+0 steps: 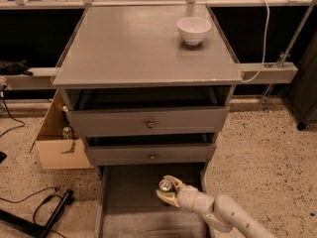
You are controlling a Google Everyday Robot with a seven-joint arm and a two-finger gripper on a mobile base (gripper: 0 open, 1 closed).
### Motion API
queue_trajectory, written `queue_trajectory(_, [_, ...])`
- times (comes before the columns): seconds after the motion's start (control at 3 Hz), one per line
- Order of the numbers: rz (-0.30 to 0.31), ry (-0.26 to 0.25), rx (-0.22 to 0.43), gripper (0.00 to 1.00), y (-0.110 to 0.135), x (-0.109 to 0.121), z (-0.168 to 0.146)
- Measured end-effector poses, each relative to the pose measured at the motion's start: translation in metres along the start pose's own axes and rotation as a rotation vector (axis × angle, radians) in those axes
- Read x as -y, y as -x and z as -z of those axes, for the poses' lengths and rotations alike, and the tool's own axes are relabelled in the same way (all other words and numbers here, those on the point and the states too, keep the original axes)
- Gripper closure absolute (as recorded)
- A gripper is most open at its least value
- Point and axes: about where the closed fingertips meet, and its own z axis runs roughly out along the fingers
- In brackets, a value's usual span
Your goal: Place green can into bottom drawer
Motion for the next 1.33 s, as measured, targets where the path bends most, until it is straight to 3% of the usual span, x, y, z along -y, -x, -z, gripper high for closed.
queue_trajectory(0.33, [0.002, 0.006, 0.026, 1.00, -0.011, -0.006, -0.008])
queue_trajectory(0.67, [0.038, 0.108, 0.082, 1.00, -0.065, -0.028, -0.038])
queue_trajectory(1.0, [0.053, 0.183, 0.123, 1.00, -0.095, -0.022, -0.044])
queue_trajectory(1.33, [0.074, 0.170, 0.137, 0.82, -0.094, 0.005, -0.030])
